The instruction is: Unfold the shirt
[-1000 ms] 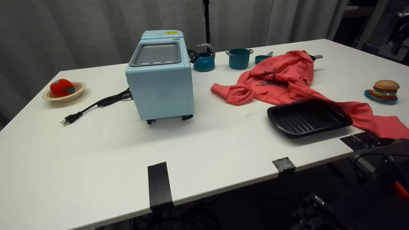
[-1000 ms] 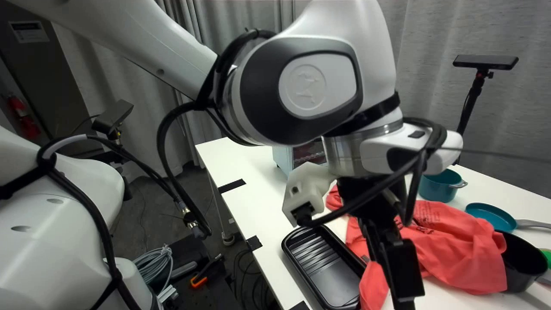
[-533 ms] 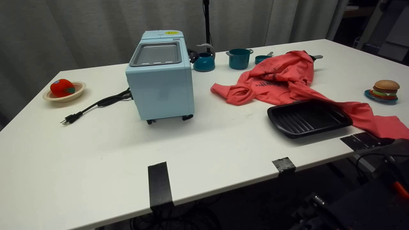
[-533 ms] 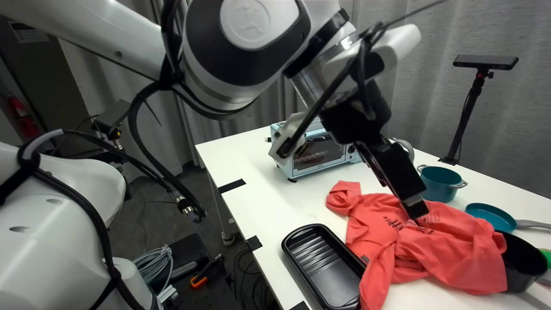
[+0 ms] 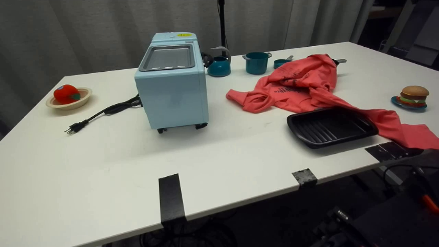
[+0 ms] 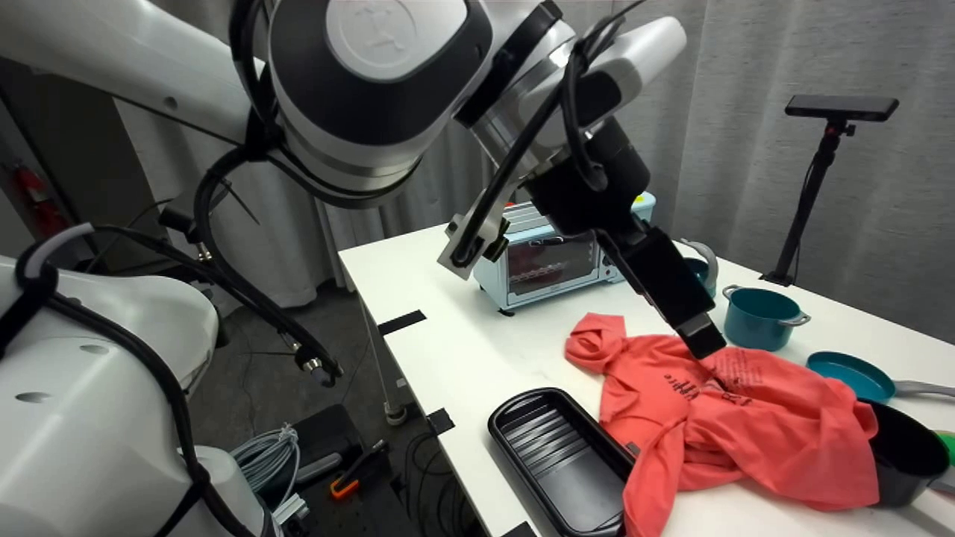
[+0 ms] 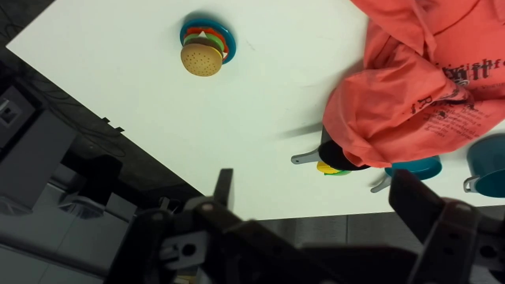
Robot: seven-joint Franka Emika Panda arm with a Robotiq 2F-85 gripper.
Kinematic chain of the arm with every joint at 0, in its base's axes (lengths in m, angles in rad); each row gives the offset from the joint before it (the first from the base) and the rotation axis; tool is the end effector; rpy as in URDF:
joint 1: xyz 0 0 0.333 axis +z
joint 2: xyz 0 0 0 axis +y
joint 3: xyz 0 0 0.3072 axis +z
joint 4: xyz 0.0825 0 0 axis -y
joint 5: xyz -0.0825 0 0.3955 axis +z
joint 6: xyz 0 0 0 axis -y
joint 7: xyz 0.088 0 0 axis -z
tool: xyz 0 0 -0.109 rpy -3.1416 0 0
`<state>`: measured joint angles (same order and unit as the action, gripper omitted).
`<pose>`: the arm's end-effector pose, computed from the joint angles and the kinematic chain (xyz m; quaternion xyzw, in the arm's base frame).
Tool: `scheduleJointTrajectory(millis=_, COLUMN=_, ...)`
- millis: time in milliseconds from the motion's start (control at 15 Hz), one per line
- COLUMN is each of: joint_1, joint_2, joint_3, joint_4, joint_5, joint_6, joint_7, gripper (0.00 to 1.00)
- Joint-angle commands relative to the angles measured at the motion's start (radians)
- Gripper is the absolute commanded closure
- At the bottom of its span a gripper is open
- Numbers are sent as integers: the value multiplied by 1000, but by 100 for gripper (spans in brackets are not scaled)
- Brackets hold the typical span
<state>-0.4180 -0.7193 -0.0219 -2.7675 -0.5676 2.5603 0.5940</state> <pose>0.3452 -0.1540 0.4563 0.9012 -0.2959 0.2597 0.1812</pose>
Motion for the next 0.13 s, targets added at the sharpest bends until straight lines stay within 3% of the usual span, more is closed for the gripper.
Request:
scheduleJointTrajectory(millis=0, joint_1=-31, joint_2=-1, joint_3=30, joint_4=0, joint_5=36, joint_6=8, joint_7=-26, gripper=0)
scheduleJointTrajectory(millis=67, joint_1=-31, joint_2=-1, joint_3=30, joint_4=0, joint_5=36, joint_6=8, joint_7=-26, gripper=0)
